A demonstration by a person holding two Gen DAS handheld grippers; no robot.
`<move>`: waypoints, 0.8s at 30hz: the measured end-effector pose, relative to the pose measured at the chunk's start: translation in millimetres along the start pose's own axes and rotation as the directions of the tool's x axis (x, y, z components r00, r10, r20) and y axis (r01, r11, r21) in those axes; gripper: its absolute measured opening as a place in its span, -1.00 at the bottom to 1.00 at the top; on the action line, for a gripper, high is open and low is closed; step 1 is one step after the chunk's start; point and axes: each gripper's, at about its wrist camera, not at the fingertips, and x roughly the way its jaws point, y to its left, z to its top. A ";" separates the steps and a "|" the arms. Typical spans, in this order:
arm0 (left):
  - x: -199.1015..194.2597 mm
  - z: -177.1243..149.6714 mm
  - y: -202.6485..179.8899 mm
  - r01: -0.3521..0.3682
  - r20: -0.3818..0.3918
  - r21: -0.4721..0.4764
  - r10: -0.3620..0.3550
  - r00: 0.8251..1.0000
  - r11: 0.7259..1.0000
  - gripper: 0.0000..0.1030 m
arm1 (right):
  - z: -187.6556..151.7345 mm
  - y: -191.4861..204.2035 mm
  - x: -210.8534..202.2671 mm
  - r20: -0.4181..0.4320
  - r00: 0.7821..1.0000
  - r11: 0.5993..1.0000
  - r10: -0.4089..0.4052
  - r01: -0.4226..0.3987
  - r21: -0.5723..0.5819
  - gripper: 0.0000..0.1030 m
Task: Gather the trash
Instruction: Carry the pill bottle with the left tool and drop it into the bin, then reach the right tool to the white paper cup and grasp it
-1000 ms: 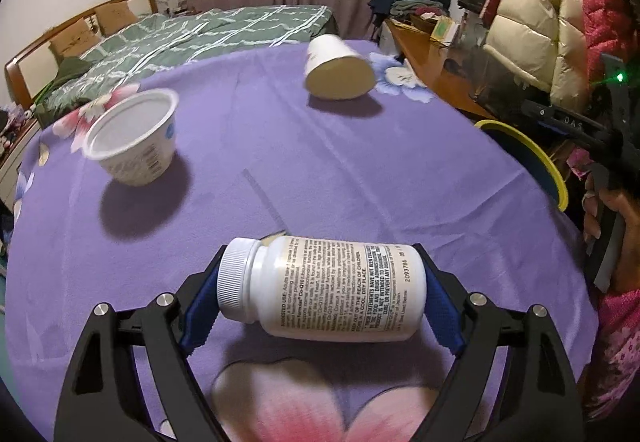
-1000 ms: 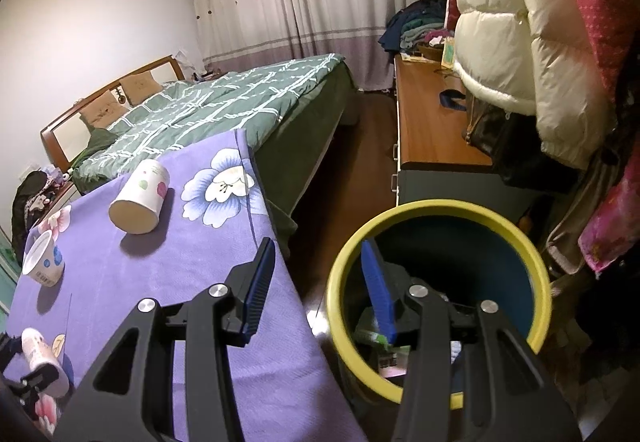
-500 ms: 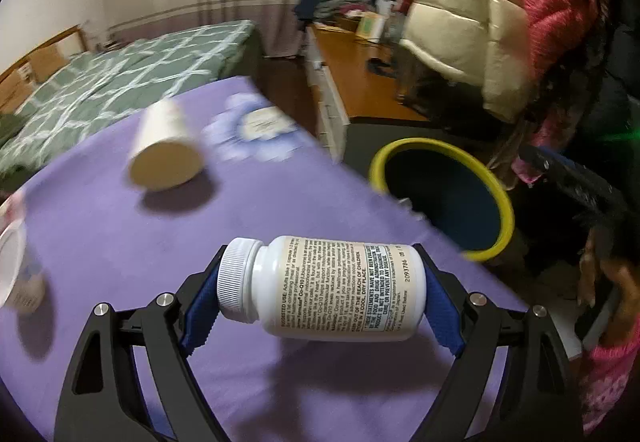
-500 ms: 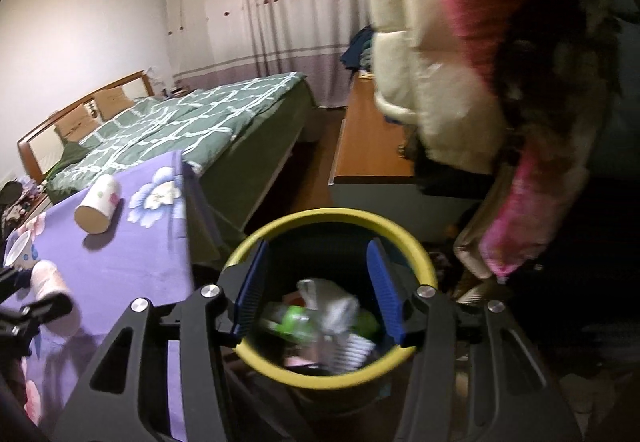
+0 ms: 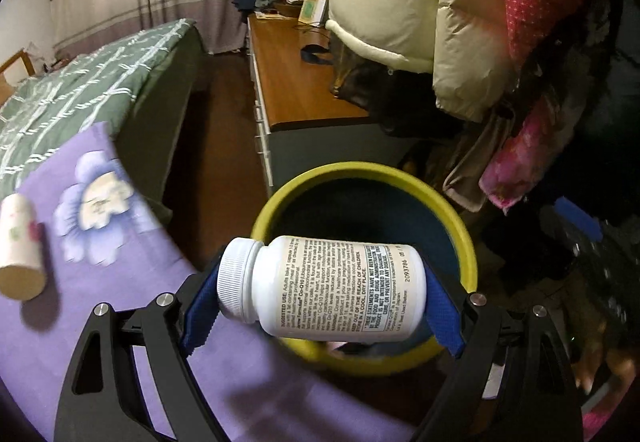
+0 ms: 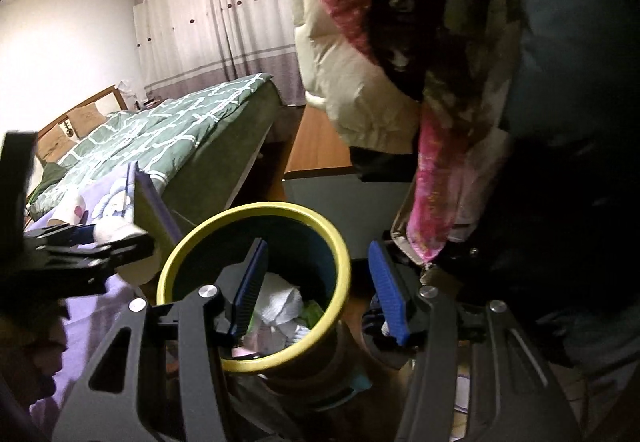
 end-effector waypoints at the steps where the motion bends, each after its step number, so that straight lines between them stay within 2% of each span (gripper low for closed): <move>1: 6.4 4.7 -3.5 -0.001 0.000 0.000 0.001 1.000 1.000 0.65 | 0.1 -1.8 0.1 0.000 1.000 1.000 -0.004 0.004 0.001 -0.02; 3: 16.1 11.5 -8.3 -0.002 0.000 0.001 0.002 1.000 1.000 0.68 | 0.0 -3.9 0.6 -0.003 1.000 1.000 -0.009 0.009 0.005 -0.02; 5: 21.3 15.8 -9.4 -0.021 0.007 -0.004 0.021 1.000 1.000 0.86 | -0.9 -4.3 0.7 -0.007 1.000 1.000 -0.014 0.014 0.006 -0.01; 7: 18.4 19.4 -6.2 -0.038 0.033 -0.026 0.038 0.999 0.999 0.87 | -1.7 -2.8 0.8 -0.009 1.000 1.000 -0.017 0.017 0.006 -0.01; 11: -13.2 12.2 12.9 -0.042 0.081 -0.077 0.049 0.996 0.996 0.88 | -2.0 7.7 2.8 -0.013 1.000 1.000 -0.006 0.005 -0.005 0.03; 14: -51.6 -4.2 35.6 -0.066 0.129 -0.116 0.081 0.988 0.991 0.91 | -3.6 19.8 6.0 -0.024 1.000 1.000 0.015 -0.015 -0.021 0.03; 17: -95.6 -31.6 65.4 -0.112 0.176 -0.161 0.140 0.974 0.981 0.91 | -5.7 34.9 8.9 -0.033 0.999 0.999 0.034 -0.035 -0.039 0.03; 19: -126.9 -54.8 87.7 -0.161 0.206 -0.196 0.201 0.958 0.967 0.91 | -6.0 46.9 11.2 -0.040 0.998 0.997 0.052 -0.054 -0.053 0.04; 24: -186.8 -111.4 145.2 -0.295 0.228 -0.293 0.366 0.902 0.910 0.91 | -5.2 86.5 15.6 -0.061 0.993 0.989 0.102 -0.108 -0.103 0.04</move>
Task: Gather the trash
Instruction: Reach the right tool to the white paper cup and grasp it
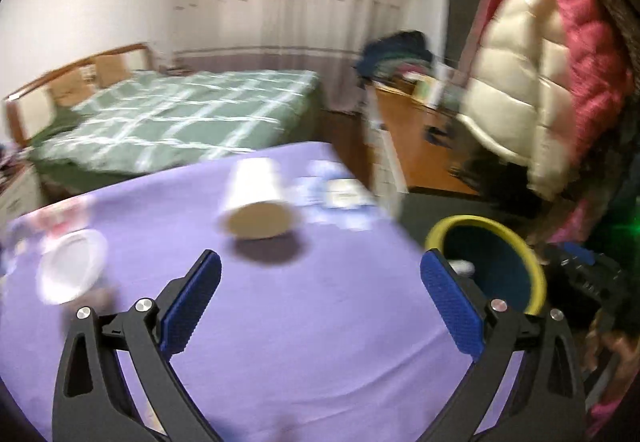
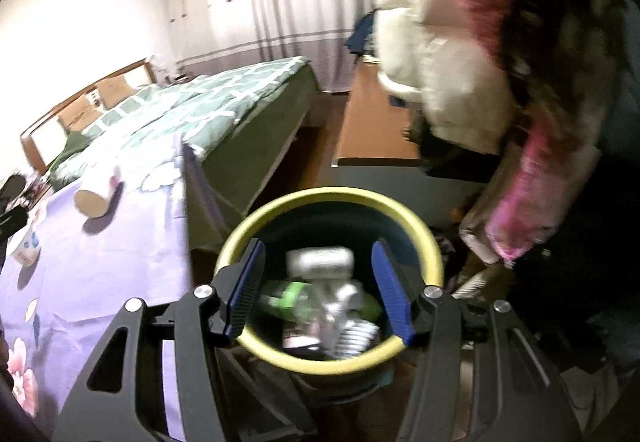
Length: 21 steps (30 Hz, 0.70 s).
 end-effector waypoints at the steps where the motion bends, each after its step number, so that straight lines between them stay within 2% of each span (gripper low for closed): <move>1: -8.0 -4.8 18.4 -0.032 0.012 -0.014 0.032 0.999 0.999 0.91 | 1.9 10.0 1.6 -0.004 1.000 1.000 0.017 -0.017 -0.011 0.04; 3: -24.8 -13.5 54.1 -0.091 0.028 -0.044 0.093 0.995 0.995 0.91 | 6.8 31.8 4.1 -0.008 0.999 0.998 0.053 -0.054 -0.033 0.05; 8: -47.6 -29.0 124.0 -0.189 0.032 -0.107 0.193 0.981 0.976 0.91 | 23.3 85.7 15.6 -0.030 0.985 0.984 0.168 -0.170 -0.061 0.05; 12: -51.6 -43.3 167.5 -0.226 0.045 -0.193 0.239 0.970 0.955 0.91 | 40.1 139.5 26.2 -0.050 0.966 0.961 0.253 -0.257 -0.100 0.05; 17: -47.1 -55.0 185.4 -0.242 0.022 -0.251 0.255 0.967 0.937 0.91 | 67.2 197.6 47.5 -0.103 0.936 0.931 0.335 -0.346 -0.116 0.08; 19: -47.6 -57.7 190.5 -0.251 0.016 -0.261 0.265 0.964 0.932 0.91 | 77.9 222.5 55.7 -0.109 0.936 0.927 0.335 -0.348 -0.141 0.20; 21: -47.8 -57.7 191.4 -0.259 0.020 -0.261 0.274 0.962 0.930 0.91 | 86.0 240.3 65.0 -0.121 0.937 0.925 0.329 -0.345 -0.160 0.22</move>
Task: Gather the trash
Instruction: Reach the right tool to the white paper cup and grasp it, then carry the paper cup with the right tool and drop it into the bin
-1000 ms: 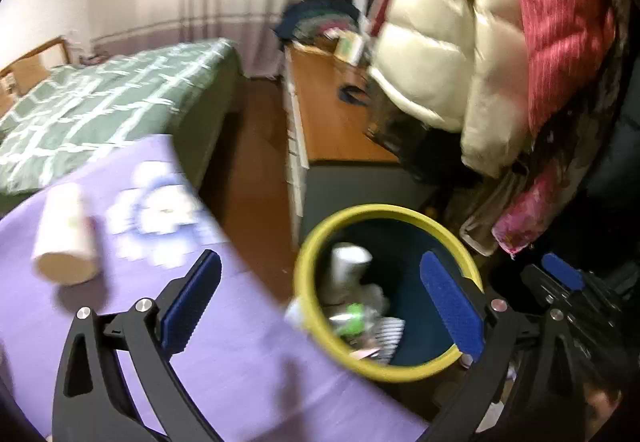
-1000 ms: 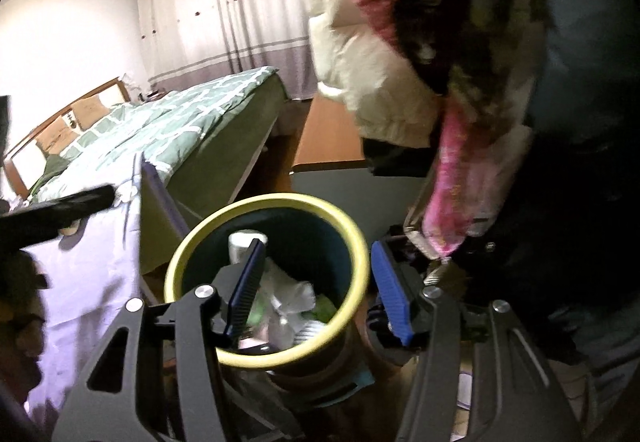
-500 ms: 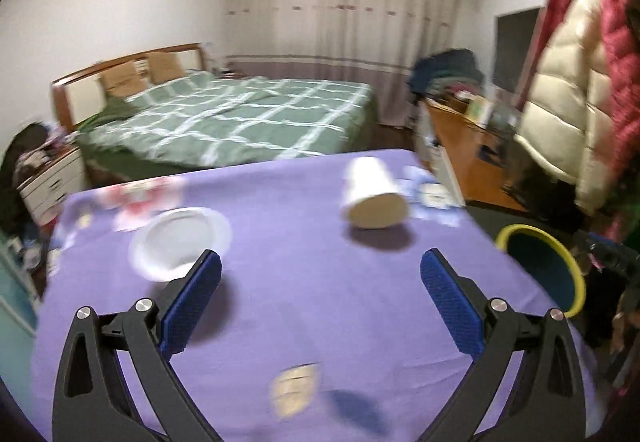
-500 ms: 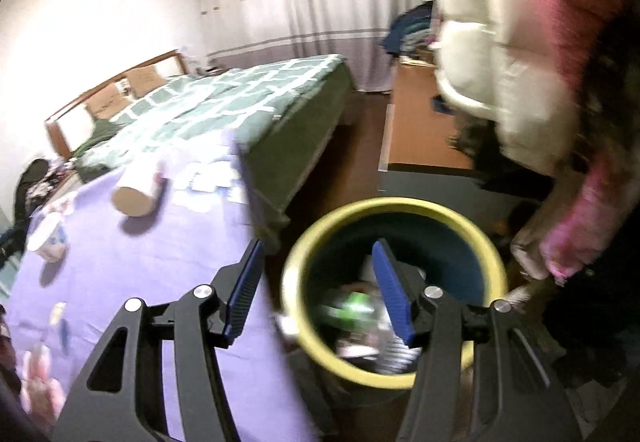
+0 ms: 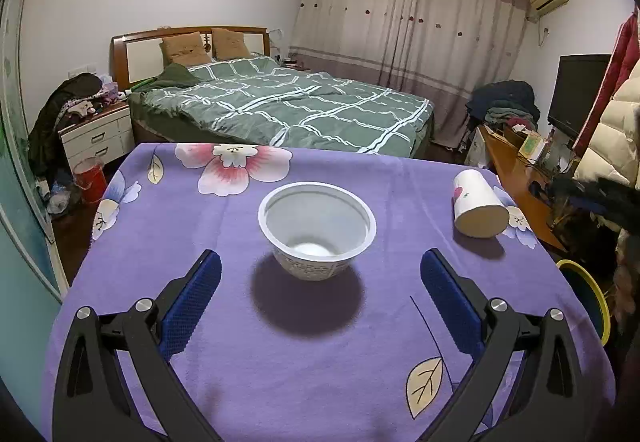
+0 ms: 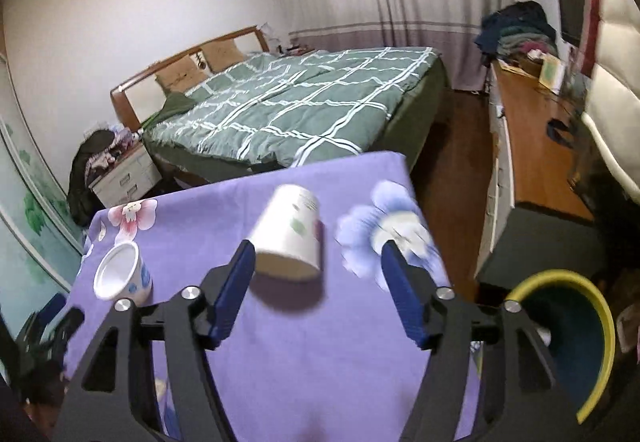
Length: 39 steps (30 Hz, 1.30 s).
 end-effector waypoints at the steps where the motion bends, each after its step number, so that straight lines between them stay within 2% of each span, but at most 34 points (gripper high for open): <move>1: -0.3 -0.3 -0.3 -0.008 0.006 0.002 0.008 1.000 1.000 0.91 | 9.2 9.8 12.3 -0.017 1.000 1.000 -0.003 0.003 -0.016 0.22; 4: 0.7 -1.1 -2.8 -0.020 0.008 0.008 0.020 1.000 1.000 0.91 | 25.2 27.0 42.0 -0.067 0.998 0.999 -0.012 0.010 -0.031 0.24; 6: 2.7 -1.3 -2.1 -0.021 0.003 0.006 0.021 1.000 1.000 0.91 | 30.8 30.8 59.1 -0.101 0.994 0.999 -0.032 0.029 -0.036 0.33; 9: 1.8 -0.4 -2.9 -0.025 0.000 -0.001 0.025 1.000 1.000 0.91 | 38.3 34.0 93.1 -0.191 0.980 0.999 -0.050 0.048 -0.014 0.34; 16: 4.2 -0.8 0.4 -0.005 -0.015 -0.028 0.005 1.000 1.000 0.91 | 34.8 34.4 136.5 -0.309 0.949 0.997 -0.068 0.077 0.017 0.37; 20: 1.7 -1.4 -3.3 -0.007 -0.007 -0.015 0.007 1.000 1.000 0.91 | 29.3 39.0 149.6 -0.334 0.938 0.995 -0.089 0.096 0.004 0.38; 24: 1.3 -1.5 -3.9 -0.003 -0.011 -0.022 0.002 1.000 1.000 0.91 | 22.1 38.7 152.3 -0.328 0.937 0.992 -0.121 0.124 -0.011 0.30; 27: -0.1 -1.2 -5.0 -0.001 -0.010 -0.024 0.000 1.000 1.000 0.91 | 19.3 38.5 146.2 -0.303 0.945 0.992 -0.125 0.125 -0.021 0.23; 39: 1.5 -2.4 -11.1 -0.004 -0.014 -0.004 0.004 1.000 1.000 0.91 | 13.9 24.1 102.6 -0.229 0.969 0.995 -0.094 0.098 0.003 0.21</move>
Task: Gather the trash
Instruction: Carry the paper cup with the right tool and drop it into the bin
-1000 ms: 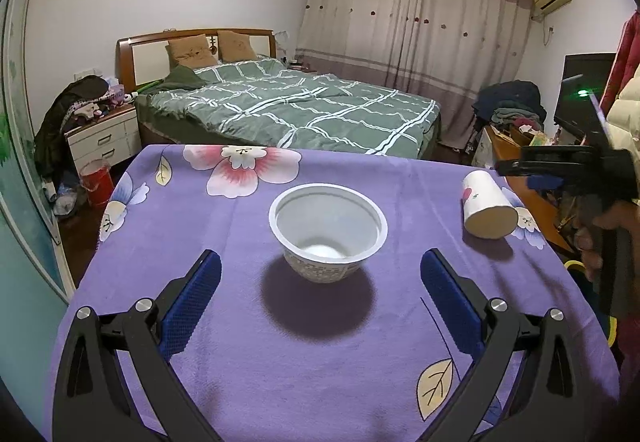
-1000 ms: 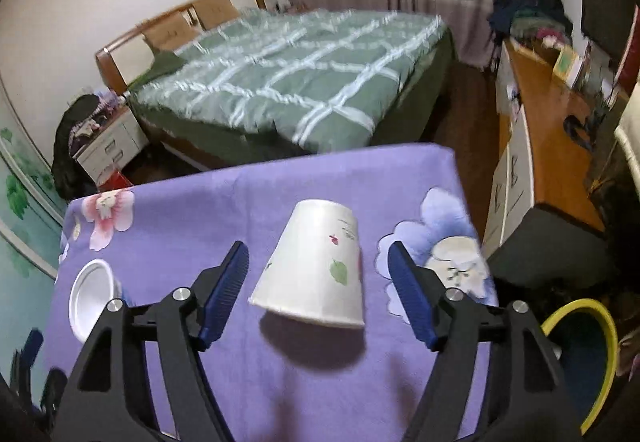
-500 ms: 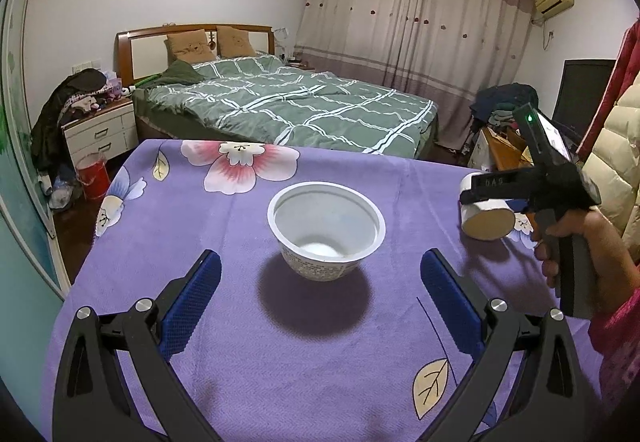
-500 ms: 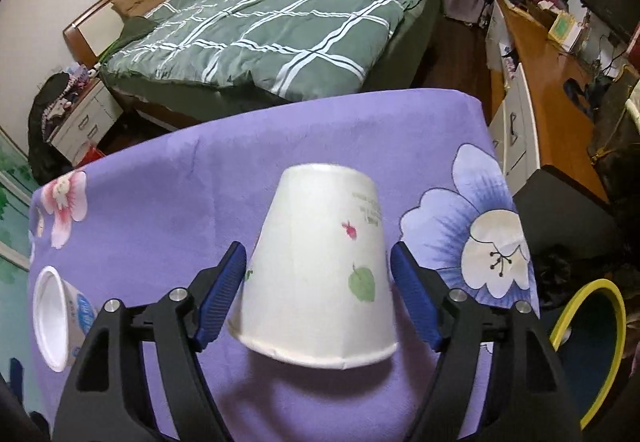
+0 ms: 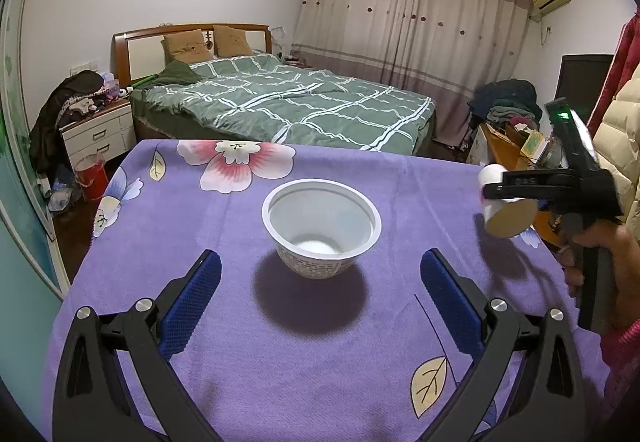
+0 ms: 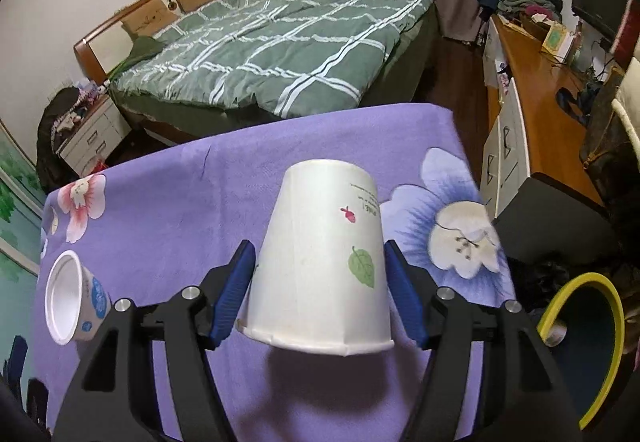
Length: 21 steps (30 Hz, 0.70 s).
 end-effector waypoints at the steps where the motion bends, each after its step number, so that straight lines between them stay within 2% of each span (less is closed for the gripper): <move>1: 0.0 -0.2 -0.7 0.000 0.000 0.003 0.000 1.000 1.000 0.91 | -2.8 -2.3 -5.6 0.007 1.000 1.000 0.004 -0.004 0.000 0.21; 6: 0.2 -0.6 -2.0 0.003 0.000 0.007 -0.003 1.000 1.000 0.91 | -22.0 -16.4 -34.1 0.050 0.999 1.000 0.003 -0.003 -0.004 0.22; 12: -1.0 -0.8 -4.9 0.006 0.002 0.014 -0.006 1.000 1.000 0.91 | -55.6 -54.4 -75.6 0.102 0.994 1.000 -0.024 0.021 0.022 0.22; 18: -2.0 -1.1 -7.3 0.007 0.003 0.021 -0.008 1.000 1.000 0.91 | -84.6 -103.9 -106.8 0.139 0.984 0.991 -0.115 0.105 0.077 0.23; 21: -1.9 -0.9 -7.6 0.008 0.003 0.021 -0.008 1.000 1.000 0.91 | -97.1 -134.8 -115.1 0.138 0.972 0.978 -0.189 0.173 0.120 0.23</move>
